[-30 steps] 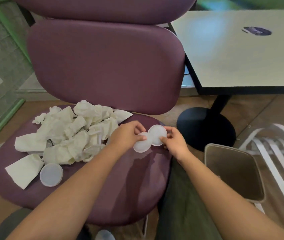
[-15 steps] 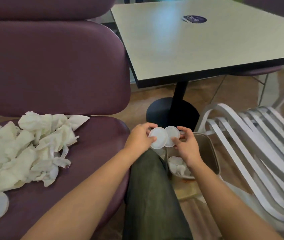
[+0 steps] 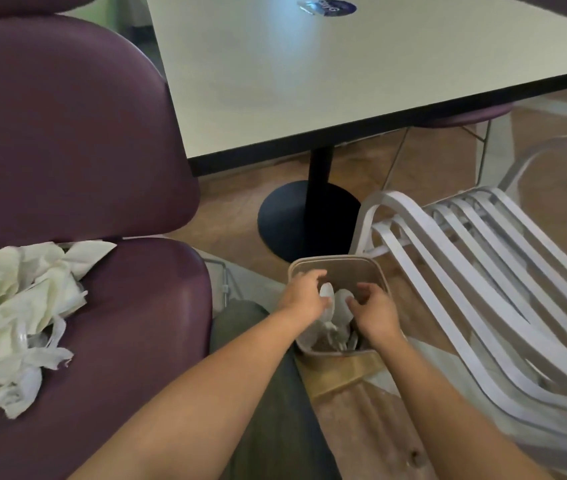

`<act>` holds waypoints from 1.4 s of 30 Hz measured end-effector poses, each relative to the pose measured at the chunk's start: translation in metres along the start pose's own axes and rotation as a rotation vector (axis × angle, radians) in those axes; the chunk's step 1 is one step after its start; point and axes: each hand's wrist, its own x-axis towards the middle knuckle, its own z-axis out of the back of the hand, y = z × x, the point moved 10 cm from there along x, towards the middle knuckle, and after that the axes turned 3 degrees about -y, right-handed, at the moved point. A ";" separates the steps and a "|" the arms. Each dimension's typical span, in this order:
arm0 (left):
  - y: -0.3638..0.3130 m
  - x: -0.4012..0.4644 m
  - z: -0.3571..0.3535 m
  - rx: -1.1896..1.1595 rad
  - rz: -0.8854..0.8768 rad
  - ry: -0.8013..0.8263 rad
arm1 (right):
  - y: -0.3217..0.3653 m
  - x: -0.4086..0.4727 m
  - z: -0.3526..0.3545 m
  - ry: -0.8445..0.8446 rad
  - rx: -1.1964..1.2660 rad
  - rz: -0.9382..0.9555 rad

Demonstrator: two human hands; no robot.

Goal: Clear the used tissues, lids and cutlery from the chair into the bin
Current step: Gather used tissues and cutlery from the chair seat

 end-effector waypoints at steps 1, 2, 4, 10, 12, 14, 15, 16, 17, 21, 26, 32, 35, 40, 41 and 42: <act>0.002 0.001 -0.004 0.005 0.017 0.017 | -0.003 0.000 -0.003 0.020 -0.018 -0.015; 0.004 0.002 -0.006 0.008 0.029 0.024 | -0.005 0.001 -0.006 0.027 -0.031 -0.018; 0.006 0.004 0.001 0.002 0.042 0.008 | 0.000 0.001 -0.011 0.040 -0.025 0.000; 0.011 -0.007 0.058 -0.098 0.023 -0.109 | 0.048 -0.007 -0.034 0.129 0.068 0.087; 0.017 -0.016 0.090 -0.133 0.002 -0.179 | 0.072 -0.014 -0.044 0.152 0.087 0.131; 0.025 -0.025 0.119 -0.145 -0.005 -0.228 | 0.096 -0.021 -0.053 0.168 0.116 0.171; 0.034 -0.030 0.135 -0.156 0.002 -0.257 | 0.110 -0.028 -0.059 0.176 0.126 0.197; 0.046 -0.037 0.152 -0.170 0.013 -0.294 | 0.124 -0.036 -0.068 0.183 0.131 0.224; 0.057 -0.041 0.165 -0.184 0.025 -0.327 | 0.136 -0.043 -0.074 0.184 0.133 0.246; 0.114 -0.069 0.211 -0.243 0.115 -0.449 | 0.182 -0.076 -0.111 0.259 0.112 0.333; 0.172 -0.106 0.246 -0.230 0.192 -0.534 | 0.216 -0.117 -0.158 0.341 0.079 0.409; 0.245 -0.182 0.299 -0.228 0.330 -0.657 | 0.250 -0.177 -0.241 0.478 -0.012 0.490; 0.258 -0.198 0.306 -0.217 0.353 -0.669 | 0.249 -0.186 -0.261 0.515 -0.051 0.491; 0.293 -0.239 0.328 -0.190 0.383 -0.746 | 0.258 -0.224 -0.327 0.652 -0.226 0.591; 0.300 -0.246 0.329 -0.186 0.391 -0.753 | 0.261 -0.231 -0.337 0.670 -0.241 0.614; 0.306 -0.250 0.330 -0.178 0.392 -0.759 | 0.264 -0.237 -0.344 0.676 -0.260 0.624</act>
